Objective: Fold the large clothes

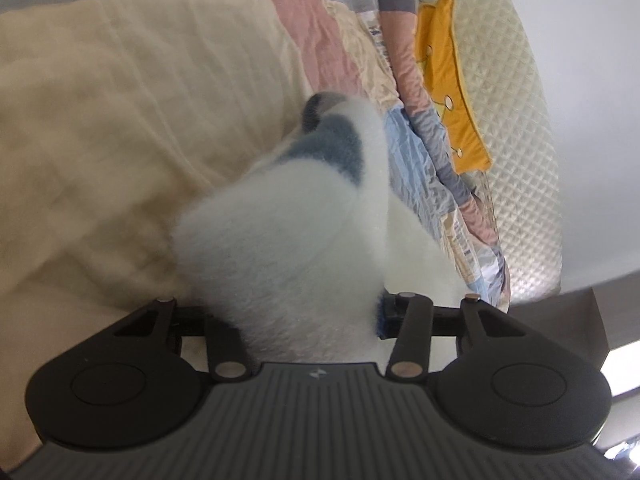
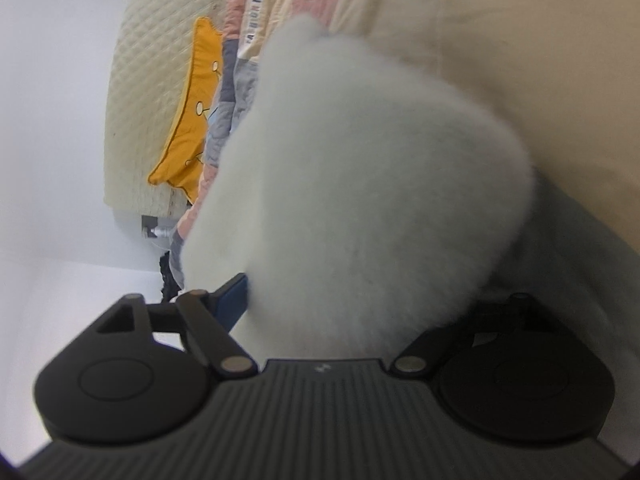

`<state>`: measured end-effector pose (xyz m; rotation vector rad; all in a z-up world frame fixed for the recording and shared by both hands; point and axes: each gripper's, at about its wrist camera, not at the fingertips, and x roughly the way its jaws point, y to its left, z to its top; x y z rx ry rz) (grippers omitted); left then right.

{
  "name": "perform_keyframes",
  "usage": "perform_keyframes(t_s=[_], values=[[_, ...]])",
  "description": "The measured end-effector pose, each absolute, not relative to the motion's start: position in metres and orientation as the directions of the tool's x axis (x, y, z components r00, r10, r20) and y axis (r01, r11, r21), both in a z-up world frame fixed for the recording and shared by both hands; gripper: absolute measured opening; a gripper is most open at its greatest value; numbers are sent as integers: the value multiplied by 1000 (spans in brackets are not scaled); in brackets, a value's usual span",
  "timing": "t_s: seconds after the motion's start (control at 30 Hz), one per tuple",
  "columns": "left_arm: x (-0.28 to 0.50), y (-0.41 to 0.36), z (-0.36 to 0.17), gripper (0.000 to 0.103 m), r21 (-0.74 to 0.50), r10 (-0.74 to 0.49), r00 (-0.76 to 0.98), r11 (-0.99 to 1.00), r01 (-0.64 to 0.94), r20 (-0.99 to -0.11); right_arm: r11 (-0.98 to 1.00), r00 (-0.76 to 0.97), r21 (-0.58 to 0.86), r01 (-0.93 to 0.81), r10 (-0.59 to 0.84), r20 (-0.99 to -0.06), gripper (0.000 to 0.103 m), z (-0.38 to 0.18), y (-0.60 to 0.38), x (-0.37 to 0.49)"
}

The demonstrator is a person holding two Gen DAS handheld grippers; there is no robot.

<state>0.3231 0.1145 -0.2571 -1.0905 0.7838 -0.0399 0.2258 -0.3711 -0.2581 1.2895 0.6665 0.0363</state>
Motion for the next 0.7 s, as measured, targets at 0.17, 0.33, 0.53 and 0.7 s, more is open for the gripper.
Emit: perform_keyframes(t_s=[0.17, 0.33, 0.53, 0.7], values=[[325, 114, -254, 51, -799, -394, 742, 515, -310, -542, 283, 833, 900, 331, 362, -419, 85, -264, -372, 237], [325, 114, -252, 50, -801, -395, 748, 520, -296, -533, 329, 836, 889, 320, 343, -428, 67, -263, -371, 244], [315, 114, -239, 46, -804, -404, 769, 548, -230, -495, 385, 857, 889, 247, 341, -386, 50, -247, -374, 242], [304, 116, -220, 46, -828, -439, 780, 532, -175, -446, 389, 874, 899, 200, 344, -343, 50, -228, -377, 230]])
